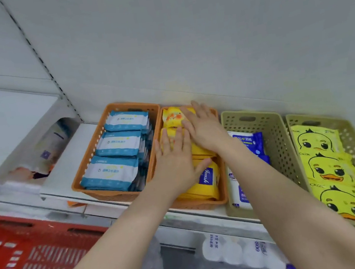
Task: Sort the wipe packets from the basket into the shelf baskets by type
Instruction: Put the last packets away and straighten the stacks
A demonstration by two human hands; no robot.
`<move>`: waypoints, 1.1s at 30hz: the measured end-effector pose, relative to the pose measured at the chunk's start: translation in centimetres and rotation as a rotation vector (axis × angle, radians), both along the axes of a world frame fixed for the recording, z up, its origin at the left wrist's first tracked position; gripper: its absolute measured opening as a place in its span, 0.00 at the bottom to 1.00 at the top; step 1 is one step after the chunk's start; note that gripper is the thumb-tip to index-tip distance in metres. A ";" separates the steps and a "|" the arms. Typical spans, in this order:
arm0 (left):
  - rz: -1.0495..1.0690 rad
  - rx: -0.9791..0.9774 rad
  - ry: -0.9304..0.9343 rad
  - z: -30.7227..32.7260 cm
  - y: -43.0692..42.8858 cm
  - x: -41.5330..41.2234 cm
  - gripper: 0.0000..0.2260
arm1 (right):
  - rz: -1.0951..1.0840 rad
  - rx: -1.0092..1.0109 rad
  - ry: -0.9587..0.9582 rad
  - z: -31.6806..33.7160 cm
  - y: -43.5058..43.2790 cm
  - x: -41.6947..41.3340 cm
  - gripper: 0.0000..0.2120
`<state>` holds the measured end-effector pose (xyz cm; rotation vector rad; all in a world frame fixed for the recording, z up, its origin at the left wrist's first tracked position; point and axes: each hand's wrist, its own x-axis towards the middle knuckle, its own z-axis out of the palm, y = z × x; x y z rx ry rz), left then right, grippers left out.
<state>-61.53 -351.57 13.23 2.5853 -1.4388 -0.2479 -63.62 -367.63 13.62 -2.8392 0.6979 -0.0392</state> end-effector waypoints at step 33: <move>-0.078 0.196 -0.063 -1.0 0.0 -2.4 0.46 | -0.166 0.305 0.545 -3.7 -3.2 -14.8 0.47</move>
